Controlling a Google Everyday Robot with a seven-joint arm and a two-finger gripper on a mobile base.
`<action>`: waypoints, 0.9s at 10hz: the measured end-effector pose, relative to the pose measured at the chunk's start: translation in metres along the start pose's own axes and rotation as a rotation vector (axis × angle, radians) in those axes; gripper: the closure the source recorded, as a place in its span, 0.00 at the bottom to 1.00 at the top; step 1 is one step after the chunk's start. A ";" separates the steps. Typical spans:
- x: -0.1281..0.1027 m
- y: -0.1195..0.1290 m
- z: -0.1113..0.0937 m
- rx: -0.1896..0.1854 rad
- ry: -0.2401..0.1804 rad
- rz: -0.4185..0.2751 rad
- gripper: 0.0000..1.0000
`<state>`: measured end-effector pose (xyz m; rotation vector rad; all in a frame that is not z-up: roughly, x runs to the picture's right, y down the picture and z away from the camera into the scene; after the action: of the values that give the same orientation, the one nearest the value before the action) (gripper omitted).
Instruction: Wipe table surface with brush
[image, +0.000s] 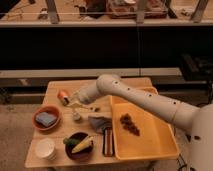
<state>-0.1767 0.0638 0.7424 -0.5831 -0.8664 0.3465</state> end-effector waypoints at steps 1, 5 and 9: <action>-0.002 0.008 0.003 -0.019 -0.011 -0.002 1.00; -0.010 0.032 -0.002 -0.059 -0.090 -0.008 1.00; -0.015 0.046 -0.007 -0.090 -0.110 -0.027 1.00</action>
<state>-0.1820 0.0901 0.7019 -0.6393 -0.9989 0.3188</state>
